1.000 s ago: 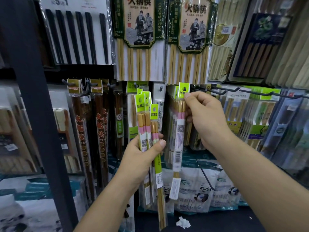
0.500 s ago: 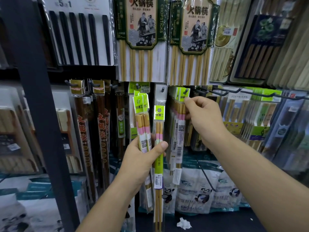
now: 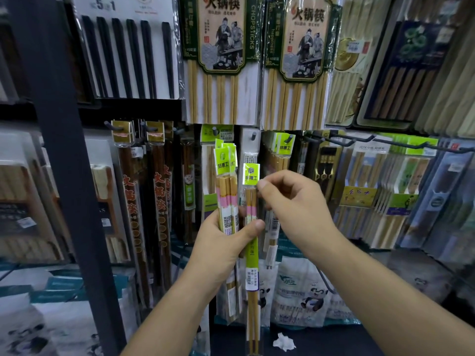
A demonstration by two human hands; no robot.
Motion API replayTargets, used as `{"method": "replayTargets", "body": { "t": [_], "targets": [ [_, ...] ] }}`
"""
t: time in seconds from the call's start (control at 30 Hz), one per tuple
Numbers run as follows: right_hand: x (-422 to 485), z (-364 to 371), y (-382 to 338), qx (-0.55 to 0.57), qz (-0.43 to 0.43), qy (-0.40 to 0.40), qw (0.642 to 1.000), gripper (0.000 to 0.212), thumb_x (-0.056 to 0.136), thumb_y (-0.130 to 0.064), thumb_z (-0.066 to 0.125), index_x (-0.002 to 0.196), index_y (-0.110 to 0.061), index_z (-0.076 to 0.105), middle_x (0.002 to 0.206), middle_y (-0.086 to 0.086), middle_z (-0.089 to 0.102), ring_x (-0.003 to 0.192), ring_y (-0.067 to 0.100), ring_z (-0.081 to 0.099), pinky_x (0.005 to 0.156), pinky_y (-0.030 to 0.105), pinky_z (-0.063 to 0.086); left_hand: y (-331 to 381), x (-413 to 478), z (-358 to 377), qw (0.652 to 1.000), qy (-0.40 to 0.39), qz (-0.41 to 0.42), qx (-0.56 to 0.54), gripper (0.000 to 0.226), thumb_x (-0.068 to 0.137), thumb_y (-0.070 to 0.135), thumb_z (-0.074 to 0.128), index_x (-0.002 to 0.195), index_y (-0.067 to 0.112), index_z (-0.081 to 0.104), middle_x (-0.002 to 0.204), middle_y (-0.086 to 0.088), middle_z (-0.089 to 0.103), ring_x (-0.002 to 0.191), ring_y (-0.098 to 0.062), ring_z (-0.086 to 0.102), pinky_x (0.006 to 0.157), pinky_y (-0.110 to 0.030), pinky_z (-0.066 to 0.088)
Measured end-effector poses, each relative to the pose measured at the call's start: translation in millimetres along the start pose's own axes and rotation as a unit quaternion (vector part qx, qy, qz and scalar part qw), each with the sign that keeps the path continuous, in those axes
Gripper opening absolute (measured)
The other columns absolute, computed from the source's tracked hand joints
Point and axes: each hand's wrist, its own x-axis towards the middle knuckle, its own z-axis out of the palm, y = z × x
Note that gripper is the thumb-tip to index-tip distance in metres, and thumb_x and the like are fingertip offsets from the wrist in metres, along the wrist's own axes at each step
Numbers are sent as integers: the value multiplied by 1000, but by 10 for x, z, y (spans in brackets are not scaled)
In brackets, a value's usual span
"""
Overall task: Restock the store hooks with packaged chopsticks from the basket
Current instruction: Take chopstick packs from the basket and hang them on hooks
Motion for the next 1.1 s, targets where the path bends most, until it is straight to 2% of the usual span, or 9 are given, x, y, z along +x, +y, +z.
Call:
{"method": "replayTargets", "body": {
  "t": [0.1, 0.23, 0.47, 0.53, 0.63, 0.7, 0.83, 1.0, 1.1],
  "targets": [
    [-1, 23, 6, 27, 45, 21, 998, 6, 94, -26, 72, 93, -24, 66, 77, -1, 70, 72, 12, 66, 69, 26, 56, 13, -16, 4, 1000, -12, 7, -11, 39, 61, 51, 88, 91, 30, 74, 87, 0, 77, 83, -16, 74, 75, -26, 58],
    [4, 25, 1, 47, 75, -1, 996, 8, 95, -25, 69, 90, -19, 72, 69, -4, 69, 61, 3, 63, 55, 15, 48, -2, -13, 5, 999, -23, 21, -19, 39, 63, 48, 88, 95, 30, 75, 92, 0, 79, 86, -14, 76, 75, -23, 58],
    [42, -12, -35, 53, 65, -12, 996, 13, 96, -17, 67, 84, -16, 72, 69, -6, 67, 61, 2, 61, 55, 15, 48, -48, 26, 21, 1000, -6, 23, -19, 35, 58, 48, 90, 84, 33, 72, 77, 5, 74, 72, -9, 71, 67, -22, 56],
    [109, -75, -73, 74, 56, 27, 995, 16, 98, -14, 64, 83, -14, 70, 69, -7, 68, 61, 2, 61, 53, 14, 47, -45, 42, 13, 999, 11, 19, -26, 43, 57, 55, 90, 85, 29, 71, 76, 3, 71, 66, -11, 66, 59, -22, 53],
    [238, -183, -135, 91, 45, 87, 991, 20, 99, -14, 62, 81, -15, 69, 69, -1, 69, 59, 5, 61, 52, 14, 46, -37, 33, 0, 999, 5, 1, -45, 70, 54, 77, 83, 98, 25, 67, 75, 2, 66, 66, -12, 62, 52, -24, 49],
    [294, -222, -149, 85, 34, 105, 990, 20, 100, -17, 62, 81, -16, 69, 71, 4, 69, 60, 7, 61, 53, 16, 46, -20, 19, -3, 998, -14, -3, -54, 78, 62, 82, 75, 107, 20, 61, 74, 1, 61, 66, -13, 59, 50, -25, 45],
    [374, -250, -120, 58, 21, 119, 991, 22, 100, -24, 62, 79, -21, 69, 80, 16, 69, 65, 13, 60, 54, 17, 46, -17, 18, -2, 992, -48, -27, -110, 44, 92, 60, 61, 100, 17, 54, 72, -1, 53, 58, -14, 47, 49, -26, 39],
    [430, -238, -116, 65, 38, 132, 988, 22, 99, -20, 62, 79, -17, 69, 72, 3, 69, 58, 8, 63, 51, 14, 46, -28, 26, 2, 991, -52, -24, -123, 41, 85, 53, 63, 103, 16, 58, 72, -1, 56, 58, -14, 51, 49, -27, 42],
    [445, -246, -89, 61, 45, 137, 988, 23, 98, -21, 63, 76, -18, 69, 75, 9, 69, 61, 11, 62, 56, 20, 49, -40, 31, -2, 993, -41, -16, -114, 44, 81, 55, 68, 104, 18, 60, 74, -3, 60, 61, -15, 56, 50, -29, 46]
  ]
}}
